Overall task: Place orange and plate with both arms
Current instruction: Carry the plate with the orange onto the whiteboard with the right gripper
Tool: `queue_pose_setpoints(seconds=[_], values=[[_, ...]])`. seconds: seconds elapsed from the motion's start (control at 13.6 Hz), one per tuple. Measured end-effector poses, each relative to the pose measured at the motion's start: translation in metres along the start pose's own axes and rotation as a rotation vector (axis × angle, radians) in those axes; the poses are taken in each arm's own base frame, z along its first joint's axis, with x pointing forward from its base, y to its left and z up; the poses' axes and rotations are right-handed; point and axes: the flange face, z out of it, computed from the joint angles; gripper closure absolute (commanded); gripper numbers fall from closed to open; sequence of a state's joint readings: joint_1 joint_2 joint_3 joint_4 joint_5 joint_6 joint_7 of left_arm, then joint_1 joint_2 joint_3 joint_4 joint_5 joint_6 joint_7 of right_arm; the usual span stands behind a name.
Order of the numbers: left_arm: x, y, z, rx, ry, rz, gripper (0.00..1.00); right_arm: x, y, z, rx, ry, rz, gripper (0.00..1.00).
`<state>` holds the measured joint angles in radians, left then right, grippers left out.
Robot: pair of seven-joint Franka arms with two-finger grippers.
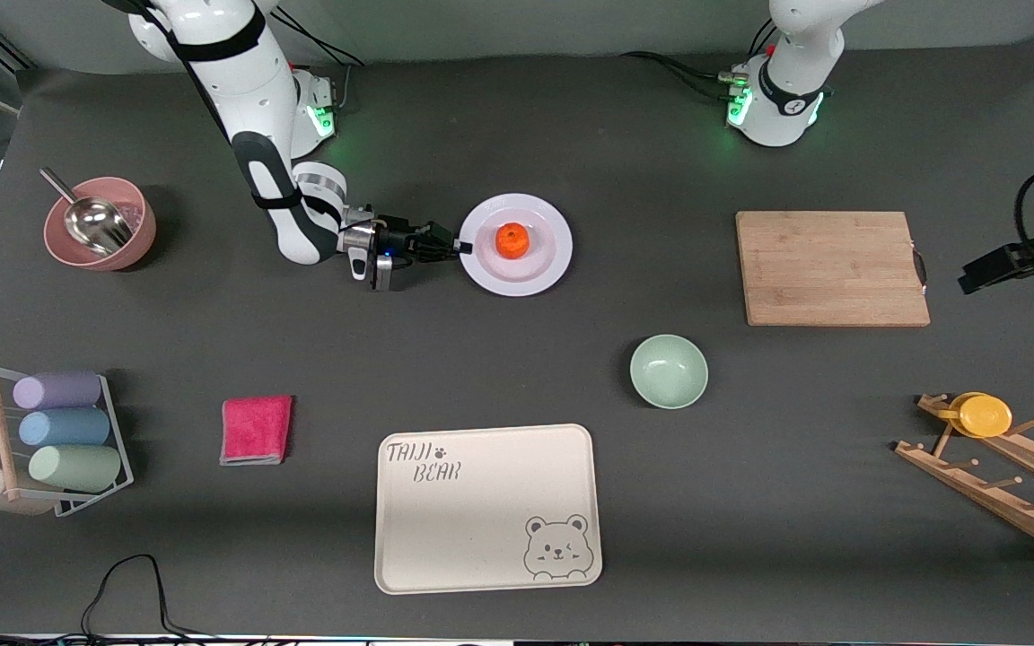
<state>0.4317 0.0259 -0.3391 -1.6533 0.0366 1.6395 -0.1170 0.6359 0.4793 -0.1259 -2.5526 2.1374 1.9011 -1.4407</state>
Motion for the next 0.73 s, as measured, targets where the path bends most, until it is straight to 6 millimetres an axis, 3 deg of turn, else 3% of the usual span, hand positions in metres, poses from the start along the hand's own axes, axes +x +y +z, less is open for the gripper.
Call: queue_pose_setpoints(seconds=[0.15, 0.37, 0.51, 0.73], values=[[-0.002, -0.016, -0.006, 0.002, 0.011, 0.016, 0.0, 0.014, -0.012, -0.003, 0.023, 0.028, -0.022, 1.0], [-0.008, -0.014, -0.016, 0.0, 0.022, 0.044, 0.0, 0.036, -0.044, -0.012, 0.072, 0.074, -0.069, 1.0], [-0.015, -0.003, -0.02, -0.002, 0.02, 0.073, 0.0, 0.045, -0.061, -0.018, 0.093, 0.078, -0.077, 1.0], [-0.025, 0.022, -0.018, 0.001, 0.005, 0.12, 0.0, 0.064, -0.069, -0.041, 0.093, 0.062, -0.064, 1.0]])
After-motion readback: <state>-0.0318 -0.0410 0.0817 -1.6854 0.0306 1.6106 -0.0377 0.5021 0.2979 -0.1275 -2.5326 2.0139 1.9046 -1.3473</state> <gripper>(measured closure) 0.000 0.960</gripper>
